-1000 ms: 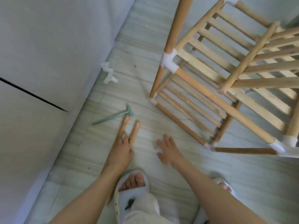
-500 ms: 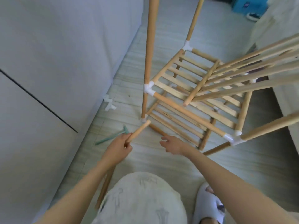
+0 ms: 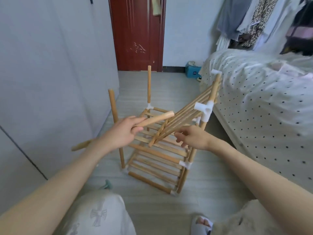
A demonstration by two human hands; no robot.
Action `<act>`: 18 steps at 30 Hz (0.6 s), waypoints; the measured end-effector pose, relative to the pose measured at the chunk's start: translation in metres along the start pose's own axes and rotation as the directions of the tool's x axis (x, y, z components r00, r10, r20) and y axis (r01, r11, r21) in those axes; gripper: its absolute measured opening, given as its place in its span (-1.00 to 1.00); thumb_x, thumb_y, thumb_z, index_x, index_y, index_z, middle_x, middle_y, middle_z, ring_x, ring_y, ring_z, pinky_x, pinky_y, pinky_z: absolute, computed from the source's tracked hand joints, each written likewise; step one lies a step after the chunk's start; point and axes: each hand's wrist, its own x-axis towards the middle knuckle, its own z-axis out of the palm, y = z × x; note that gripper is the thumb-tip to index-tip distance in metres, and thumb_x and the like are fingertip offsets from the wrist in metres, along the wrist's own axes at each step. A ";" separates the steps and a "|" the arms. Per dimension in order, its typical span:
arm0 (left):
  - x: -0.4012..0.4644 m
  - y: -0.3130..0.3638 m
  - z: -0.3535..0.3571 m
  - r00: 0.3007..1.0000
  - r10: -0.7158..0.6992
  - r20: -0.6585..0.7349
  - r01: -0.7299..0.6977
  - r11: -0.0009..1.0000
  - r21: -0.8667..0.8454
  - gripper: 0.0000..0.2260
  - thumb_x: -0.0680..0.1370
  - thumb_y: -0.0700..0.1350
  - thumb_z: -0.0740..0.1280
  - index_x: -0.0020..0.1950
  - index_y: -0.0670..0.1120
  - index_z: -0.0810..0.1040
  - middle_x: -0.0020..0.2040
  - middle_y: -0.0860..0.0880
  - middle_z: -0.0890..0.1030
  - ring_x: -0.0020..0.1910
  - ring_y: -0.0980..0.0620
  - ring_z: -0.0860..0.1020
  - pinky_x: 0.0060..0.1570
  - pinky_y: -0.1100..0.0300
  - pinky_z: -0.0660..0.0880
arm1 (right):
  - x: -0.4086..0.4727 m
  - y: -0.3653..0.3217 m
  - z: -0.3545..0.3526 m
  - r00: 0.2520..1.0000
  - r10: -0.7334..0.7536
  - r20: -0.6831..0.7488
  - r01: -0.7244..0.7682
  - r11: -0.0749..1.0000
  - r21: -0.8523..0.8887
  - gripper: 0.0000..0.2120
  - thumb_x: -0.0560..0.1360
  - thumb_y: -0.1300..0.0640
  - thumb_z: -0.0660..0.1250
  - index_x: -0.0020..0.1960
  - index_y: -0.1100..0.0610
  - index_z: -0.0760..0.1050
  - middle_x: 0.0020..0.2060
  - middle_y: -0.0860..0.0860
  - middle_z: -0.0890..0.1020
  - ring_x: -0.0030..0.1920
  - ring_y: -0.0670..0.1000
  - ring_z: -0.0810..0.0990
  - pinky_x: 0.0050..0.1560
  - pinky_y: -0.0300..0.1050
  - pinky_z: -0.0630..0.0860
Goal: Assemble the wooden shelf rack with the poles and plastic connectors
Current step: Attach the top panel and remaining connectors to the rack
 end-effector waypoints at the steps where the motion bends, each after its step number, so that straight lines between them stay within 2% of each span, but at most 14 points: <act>1: 0.008 0.012 -0.002 1.000 0.013 -0.004 -0.013 1.000 0.027 -0.63 0.60 -0.14 0.23 0.41 -0.01 0.39 0.06 0.04 0.52 0.03 0.04 0.45 0.09 0.13 0.36 | -0.009 0.003 -0.010 0.998 0.018 -0.059 -0.013 0.997 0.080 -0.76 0.58 0.03 0.17 -0.12 0.09 0.54 -0.18 0.02 0.67 -0.20 0.00 0.65 -0.16 -0.23 0.52; 3: 0.022 0.030 -0.003 0.998 0.048 -0.041 -0.045 0.997 0.061 -0.67 0.60 -0.13 0.23 0.37 0.01 0.43 0.02 0.11 0.53 0.00 0.07 0.46 0.03 0.11 0.38 | -0.026 0.012 -0.023 0.950 0.091 -0.298 -0.020 0.972 0.235 -0.58 0.55 -0.08 0.20 -0.37 0.13 0.53 -0.44 0.02 0.64 -0.41 -0.07 0.59 -0.30 -0.25 0.46; 4: 0.027 0.037 -0.002 0.996 0.063 -0.066 -0.059 0.996 0.063 -0.70 0.60 -0.14 0.22 0.33 0.01 0.44 -0.03 0.14 0.51 -0.04 0.08 0.45 -0.03 0.14 0.36 | -0.032 0.018 -0.026 0.875 0.143 -0.462 -0.005 0.958 0.287 -0.49 0.53 -0.16 0.19 -0.45 0.15 0.47 -0.54 0.02 0.58 -0.48 -0.07 0.53 -0.34 -0.20 0.42; 6: 0.036 0.046 0.003 0.990 0.090 -0.112 -0.083 0.995 0.058 -0.72 0.60 -0.16 0.21 0.31 -0.02 0.45 -0.02 0.13 0.50 -0.02 0.08 0.45 -0.03 0.18 0.33 | -0.035 0.030 -0.032 0.678 0.271 -0.683 -0.003 0.931 0.366 -0.43 0.49 -0.28 0.13 -0.42 0.18 0.36 -0.52 0.06 0.48 -0.44 0.01 0.45 -0.30 -0.09 0.38; 7: 0.039 0.049 0.007 0.986 0.104 -0.132 -0.096 0.993 0.064 -0.72 0.60 -0.18 0.21 0.31 -0.03 0.45 0.03 0.10 0.51 0.05 0.06 0.45 0.03 0.18 0.34 | -0.033 0.033 -0.036 0.628 0.331 -0.704 -0.017 0.910 0.413 -0.43 0.49 -0.31 0.09 -0.35 0.18 0.35 -0.44 0.06 0.49 -0.36 0.04 0.45 -0.25 -0.07 0.38; 8: 0.042 0.050 0.010 0.980 0.121 -0.156 -0.109 0.991 0.079 -0.71 0.60 -0.20 0.20 0.32 -0.05 0.46 0.08 0.05 0.53 0.11 0.03 0.45 0.10 0.16 0.35 | -0.029 0.033 -0.039 0.631 0.377 -0.678 -0.026 0.884 0.467 -0.43 0.48 -0.34 0.05 -0.27 0.18 0.39 -0.34 0.05 0.52 -0.26 0.06 0.48 -0.17 -0.04 0.40; 10: 0.046 0.050 0.015 0.968 0.152 -0.201 -0.132 0.985 0.114 -0.71 0.60 -0.22 0.21 0.31 -0.07 0.48 0.09 0.00 0.56 0.13 -0.01 0.46 0.15 0.08 0.37 | -0.018 0.029 -0.040 0.713 0.403 -0.573 -0.005 0.821 0.571 -0.44 0.48 -0.35 0.01 -0.05 0.13 0.45 -0.12 0.05 0.57 -0.06 0.08 0.53 0.04 0.03 0.47; 11: 0.048 0.049 0.017 0.962 0.168 -0.218 -0.142 0.982 0.128 -0.71 0.59 -0.24 0.22 0.30 -0.08 0.49 0.04 0.02 0.55 0.09 -0.01 0.46 0.11 0.06 0.38 | -0.013 0.026 -0.037 0.753 0.388 -0.531 0.009 0.801 0.599 -0.45 0.49 -0.34 0.00 0.02 0.11 0.45 -0.05 0.06 0.57 -0.01 0.07 0.54 0.08 0.03 0.48; 12: 0.050 0.048 0.018 0.956 0.183 -0.229 -0.153 0.978 0.142 -0.71 0.58 -0.26 0.23 0.29 -0.09 0.51 -0.02 0.05 0.53 0.03 0.00 0.46 0.06 0.07 0.37 | -0.008 0.022 -0.034 0.783 0.359 -0.507 0.034 0.791 0.611 -0.48 0.52 -0.31 -0.01 0.05 0.10 0.43 -0.03 0.06 0.58 -0.01 0.05 0.55 0.05 -0.03 0.49; 15: 0.053 0.046 0.017 0.943 0.218 -0.251 -0.176 0.967 0.182 -0.71 0.56 -0.30 0.25 0.25 -0.10 0.54 -0.11 0.11 0.44 -0.08 0.06 0.40 -0.04 0.09 0.35 | 0.007 0.014 -0.025 0.786 0.311 -0.534 0.143 0.749 0.647 -0.63 0.60 -0.13 -0.03 -0.08 0.12 0.39 -0.22 0.12 0.57 -0.23 -0.01 0.56 -0.20 -0.18 0.47; 18: 0.053 0.047 0.016 0.936 0.257 -0.241 -0.203 0.952 0.227 -0.71 0.55 -0.31 0.26 0.23 -0.09 0.55 -0.12 0.07 0.48 -0.10 -0.02 0.43 -0.07 0.03 0.36 | 0.013 0.016 -0.027 0.755 0.294 -0.586 0.187 0.760 0.623 -0.67 0.61 -0.01 -0.07 -0.19 0.16 0.29 -0.42 0.07 0.42 -0.47 -0.08 0.41 -0.37 -0.21 0.45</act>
